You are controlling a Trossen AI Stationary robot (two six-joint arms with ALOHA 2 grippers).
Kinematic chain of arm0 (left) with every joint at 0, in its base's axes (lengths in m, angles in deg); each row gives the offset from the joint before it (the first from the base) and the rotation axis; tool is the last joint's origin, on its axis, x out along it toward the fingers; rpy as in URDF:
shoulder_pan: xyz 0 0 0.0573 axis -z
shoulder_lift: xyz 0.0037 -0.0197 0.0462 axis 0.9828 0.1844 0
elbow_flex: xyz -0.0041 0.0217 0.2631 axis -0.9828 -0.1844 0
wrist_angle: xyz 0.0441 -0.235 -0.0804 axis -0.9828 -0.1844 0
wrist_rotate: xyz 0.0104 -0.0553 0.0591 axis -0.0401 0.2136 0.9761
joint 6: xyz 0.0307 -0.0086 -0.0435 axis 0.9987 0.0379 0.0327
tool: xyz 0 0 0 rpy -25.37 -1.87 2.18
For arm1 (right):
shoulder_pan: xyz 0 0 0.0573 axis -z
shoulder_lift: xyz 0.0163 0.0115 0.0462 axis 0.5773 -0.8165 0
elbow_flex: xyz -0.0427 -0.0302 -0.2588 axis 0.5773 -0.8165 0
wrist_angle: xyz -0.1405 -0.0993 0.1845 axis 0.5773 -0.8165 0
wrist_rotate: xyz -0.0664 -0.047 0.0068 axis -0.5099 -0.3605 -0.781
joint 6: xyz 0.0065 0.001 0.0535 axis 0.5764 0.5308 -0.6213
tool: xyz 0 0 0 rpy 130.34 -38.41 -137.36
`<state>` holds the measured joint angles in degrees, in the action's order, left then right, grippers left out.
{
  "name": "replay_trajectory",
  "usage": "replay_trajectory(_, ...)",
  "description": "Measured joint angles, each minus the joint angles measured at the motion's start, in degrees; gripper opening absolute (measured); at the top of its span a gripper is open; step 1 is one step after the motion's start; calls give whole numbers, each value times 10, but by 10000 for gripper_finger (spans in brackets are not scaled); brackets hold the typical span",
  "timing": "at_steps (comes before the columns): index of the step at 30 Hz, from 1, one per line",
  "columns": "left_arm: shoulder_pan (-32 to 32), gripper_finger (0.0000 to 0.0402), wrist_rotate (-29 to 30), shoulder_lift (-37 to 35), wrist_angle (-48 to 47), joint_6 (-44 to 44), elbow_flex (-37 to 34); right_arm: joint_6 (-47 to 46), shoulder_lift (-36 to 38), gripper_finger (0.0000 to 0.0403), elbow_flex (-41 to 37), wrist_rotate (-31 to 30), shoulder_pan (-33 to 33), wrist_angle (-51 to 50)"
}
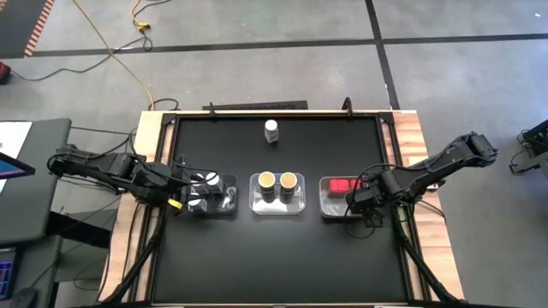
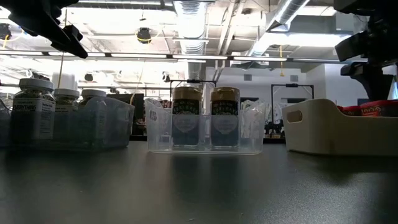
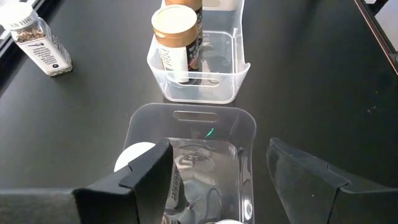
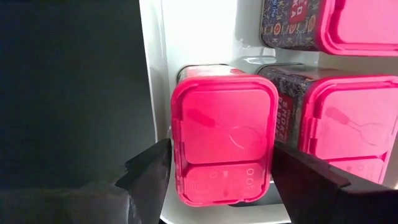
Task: Sort spices by type
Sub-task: Put the red seasoning bottle into the gray bin, then put the white seasoning bottle into the black bin
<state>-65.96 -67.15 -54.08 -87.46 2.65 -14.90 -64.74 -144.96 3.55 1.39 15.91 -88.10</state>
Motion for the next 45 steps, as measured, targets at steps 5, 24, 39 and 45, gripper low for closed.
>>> replay_trajectory(5, 0, 249, 0, 0, 0, 0, 0, -4, 1, 292, 4, 0, 0, -12)
replay_trajectory(24, 0, 249, 0, 0, 0, -14, 0, -91, 42, 292, 147, -5, 0, -124)
replay_trajectory(39, 0, 249, 16, 0, 0, -38, 0, -359, 185, 292, 123, -297, -30, -27)
replay_trajectory(45, -1, 249, 112, 0, 22, -189, 0, -372, 185, 292, 123, -359, -30, -22)
